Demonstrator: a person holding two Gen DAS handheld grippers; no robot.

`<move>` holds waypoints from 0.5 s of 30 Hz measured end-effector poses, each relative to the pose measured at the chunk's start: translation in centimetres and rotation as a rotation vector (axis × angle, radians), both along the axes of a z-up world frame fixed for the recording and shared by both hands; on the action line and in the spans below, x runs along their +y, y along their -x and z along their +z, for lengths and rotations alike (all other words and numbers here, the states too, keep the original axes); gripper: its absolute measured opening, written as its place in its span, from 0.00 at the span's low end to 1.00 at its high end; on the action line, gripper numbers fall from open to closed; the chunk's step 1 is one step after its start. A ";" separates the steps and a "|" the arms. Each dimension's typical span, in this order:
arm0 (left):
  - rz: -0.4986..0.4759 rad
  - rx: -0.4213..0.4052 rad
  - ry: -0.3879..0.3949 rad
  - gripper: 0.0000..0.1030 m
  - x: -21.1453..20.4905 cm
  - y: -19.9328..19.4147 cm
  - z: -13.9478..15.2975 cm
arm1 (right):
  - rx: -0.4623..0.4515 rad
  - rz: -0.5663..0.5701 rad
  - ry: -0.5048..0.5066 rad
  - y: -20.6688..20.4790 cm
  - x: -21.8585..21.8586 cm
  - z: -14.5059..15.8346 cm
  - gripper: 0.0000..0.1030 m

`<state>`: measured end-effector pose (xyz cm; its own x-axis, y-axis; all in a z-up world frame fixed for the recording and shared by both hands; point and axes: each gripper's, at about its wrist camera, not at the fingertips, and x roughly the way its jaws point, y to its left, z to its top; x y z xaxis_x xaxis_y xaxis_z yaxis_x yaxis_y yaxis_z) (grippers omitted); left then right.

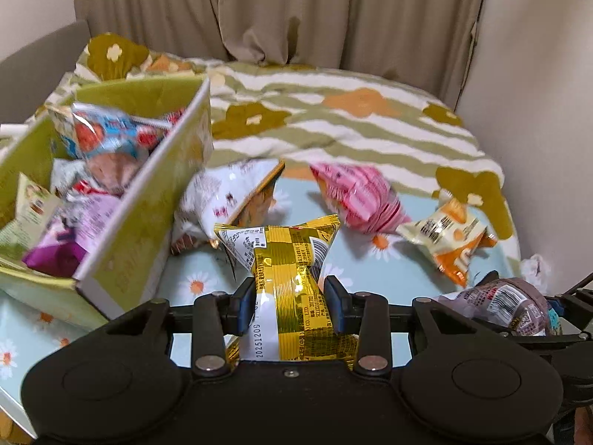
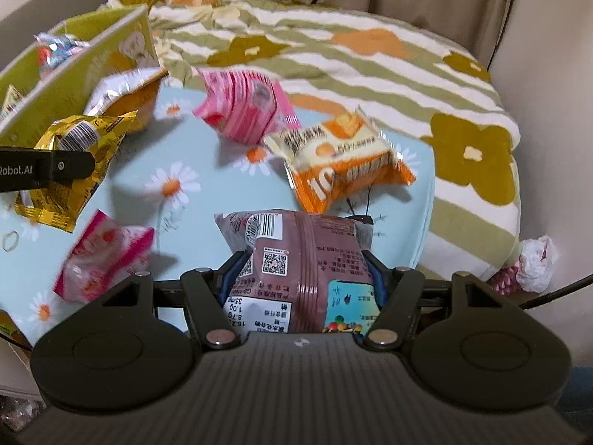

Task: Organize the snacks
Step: 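Carry both bags over the box and release them inside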

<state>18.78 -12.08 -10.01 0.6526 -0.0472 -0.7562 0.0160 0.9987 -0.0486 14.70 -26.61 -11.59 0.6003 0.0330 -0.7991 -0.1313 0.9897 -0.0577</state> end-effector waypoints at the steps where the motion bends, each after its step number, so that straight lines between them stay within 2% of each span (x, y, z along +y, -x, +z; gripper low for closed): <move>1: -0.001 -0.012 0.003 0.42 0.1 0.3 0.5 | -0.010 0.001 -0.004 0.1 0.1 0.5 0.77; 8: 0.006 -0.115 0.013 0.42 2.1 2.1 4.5 | -0.114 0.024 -0.065 0.4 1.9 4.6 0.77; 15: 0.047 -0.219 0.011 0.42 7.5 2.7 8.5 | -0.199 0.079 -0.132 -0.4 6.8 8.9 0.77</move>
<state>16.06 -4.57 -1.47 0.8029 -0.0205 -0.5958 -0.0191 0.9980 -0.0601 15.05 -19.78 -2.68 0.7366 0.1827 -0.6512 -0.2077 0.9774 0.0393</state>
